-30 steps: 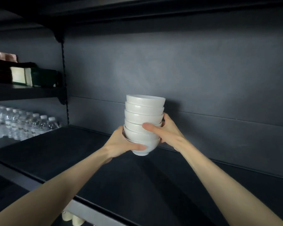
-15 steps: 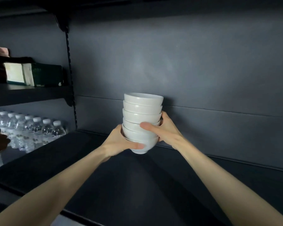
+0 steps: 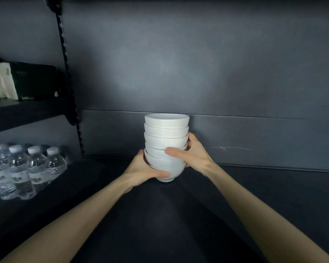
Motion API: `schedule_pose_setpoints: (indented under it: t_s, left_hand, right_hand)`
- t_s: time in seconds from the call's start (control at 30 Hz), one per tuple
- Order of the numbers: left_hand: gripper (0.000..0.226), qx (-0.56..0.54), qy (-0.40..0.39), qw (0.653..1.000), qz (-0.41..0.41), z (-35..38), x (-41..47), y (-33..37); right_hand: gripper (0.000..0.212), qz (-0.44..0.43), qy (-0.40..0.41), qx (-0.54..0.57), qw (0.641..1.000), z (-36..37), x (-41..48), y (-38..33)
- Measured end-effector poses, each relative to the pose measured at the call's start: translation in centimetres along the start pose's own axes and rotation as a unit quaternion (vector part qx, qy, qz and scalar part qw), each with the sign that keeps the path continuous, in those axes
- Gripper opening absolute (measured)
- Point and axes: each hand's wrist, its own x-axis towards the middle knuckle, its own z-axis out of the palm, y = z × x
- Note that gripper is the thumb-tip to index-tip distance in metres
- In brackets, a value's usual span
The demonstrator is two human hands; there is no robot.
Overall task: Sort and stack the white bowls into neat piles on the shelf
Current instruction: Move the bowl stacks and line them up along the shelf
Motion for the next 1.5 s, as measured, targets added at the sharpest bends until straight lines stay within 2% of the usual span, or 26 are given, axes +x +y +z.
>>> schedule_pose_setpoints:
  t_s: [0.2, 0.33, 0.43, 0.63, 1.0, 1.2, 1.37, 1.5]
  left_hand:
    - [0.1, -0.021, -0.002, 1.0, 0.002, 0.2, 1.9, -1.5]
    - [0.107, -0.032, 0.002, 0.999, -0.001, 0.5, 2.6, -2.3]
    - [0.101, -0.044, 0.007, 0.999, 0.003, 0.7, 2.6, -2.7]
    - [0.087, -0.051, 0.035, 0.998, 0.015, 0.9, 2.5, -2.8]
    - [0.093, -0.052, 0.012, 0.998, 0.017, 0.5, 2.2, -2.8]
    - [0.105, -0.036, 0.008, 0.999, 0.018, 0.3, 2.1, -2.6]
    - [0.079, -0.06, 0.036, 0.997, 0.032, 0.3, 1.7, -1.9]
    - [0.076, -0.073, 0.074, 0.993, 0.047, 0.5, 1.9, -1.7]
  right_hand:
    - [0.101, 0.004, 0.013, 0.006, 1.0, 0.0, 1.1, 1.0]
    - [0.096, 0.008, 0.013, 0.022, 1.0, -0.1, 1.8, 1.4]
    - [0.092, 0.004, 0.007, 0.024, 1.0, -0.2, 2.0, 1.6]
    - [0.101, 0.005, 0.002, 0.024, 1.0, -0.2, 2.1, 1.8]
    - [0.101, -0.001, -0.03, 0.034, 0.999, 0.0, 1.8, 1.2]
    - [0.096, -0.003, -0.044, 0.036, 0.998, 0.0, 1.6, 0.9]
    - [0.081, 0.001, -0.048, 0.043, 0.998, -0.3, 1.6, 0.7]
    - [0.085, -0.001, -0.026, 0.025, 0.999, -0.8, 1.8, 1.0]
